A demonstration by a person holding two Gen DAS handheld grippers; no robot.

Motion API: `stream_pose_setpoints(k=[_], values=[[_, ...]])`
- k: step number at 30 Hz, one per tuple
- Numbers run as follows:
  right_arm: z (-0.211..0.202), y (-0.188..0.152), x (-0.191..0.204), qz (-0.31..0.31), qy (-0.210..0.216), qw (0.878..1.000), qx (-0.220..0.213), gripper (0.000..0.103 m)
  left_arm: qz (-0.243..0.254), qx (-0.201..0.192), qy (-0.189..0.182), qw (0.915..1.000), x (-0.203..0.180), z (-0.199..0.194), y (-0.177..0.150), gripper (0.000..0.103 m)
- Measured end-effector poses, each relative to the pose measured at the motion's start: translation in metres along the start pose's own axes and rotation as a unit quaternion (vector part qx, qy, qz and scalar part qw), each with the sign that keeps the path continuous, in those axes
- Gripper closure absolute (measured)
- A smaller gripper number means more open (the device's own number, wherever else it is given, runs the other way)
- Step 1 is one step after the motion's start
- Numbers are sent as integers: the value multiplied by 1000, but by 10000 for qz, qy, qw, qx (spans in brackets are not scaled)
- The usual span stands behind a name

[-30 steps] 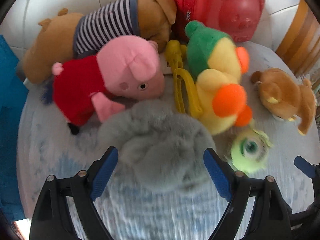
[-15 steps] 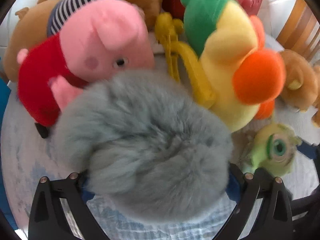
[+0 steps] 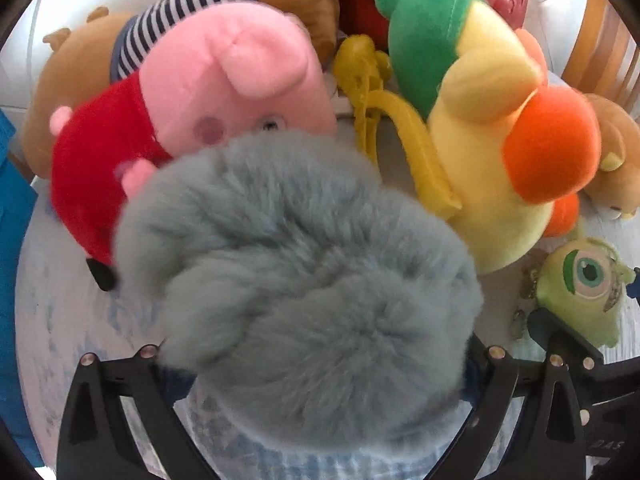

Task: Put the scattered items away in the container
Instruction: 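Grasp the grey fluffy plush with the left tool while the right tool grasps the green monster plush, then lift the grey plush and green monster plush off the bed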

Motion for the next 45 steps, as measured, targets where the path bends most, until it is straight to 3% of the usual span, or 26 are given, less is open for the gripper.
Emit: stream_pose_setpoints(k=[6,12,17,22,24,25,30,31,34,45], values=[[5,-4,3,10,-124,9999,-60,0,-202,-93,-277,9994,2,5,-6,0],[3,-6,3,-137,-246,9996,-32,0,-137,-95,-299,9994,-5,6,-10,0],[-8,-11,-4,90,-24,9999,50,0,-60,-170,-149,9997,-15,-7,-20,14],[-27,-12,-6,191,48,9995,-257,0,-93,-318,-24,9994,-21,-17,-25,22],[-25,-10,-7,199,-18,9996,-219,8,-95,-263,-54,9996,-24,-14,-24,25],[-22,-10,-7,201,-26,9997,-144,19,-101,-203,-53,9997,-25,-10,-24,26],[-20,-10,-4,115,-137,9998,-84,23,-164,-239,-8,9996,-32,-8,-26,27],[-22,-10,-4,116,-143,9998,-93,24,-163,-243,-26,9996,-33,-9,-26,33],[-31,-10,-6,133,-28,9998,-134,41,-168,-233,-104,9995,-35,-15,-29,39],[-93,-28,4,-45,146,9997,-189,41,-139,-389,-134,9991,-34,-73,-70,40]])
Point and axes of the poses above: each gripper's, at about its wrist camera, not at the fingertips, and z roughly the way its jaws point, x to its left, y to its top, the point moved 1 cm from there along z, roughly the way its jaws point, and after that the axes turned 10 degrees about x, right-handed, at the moved point
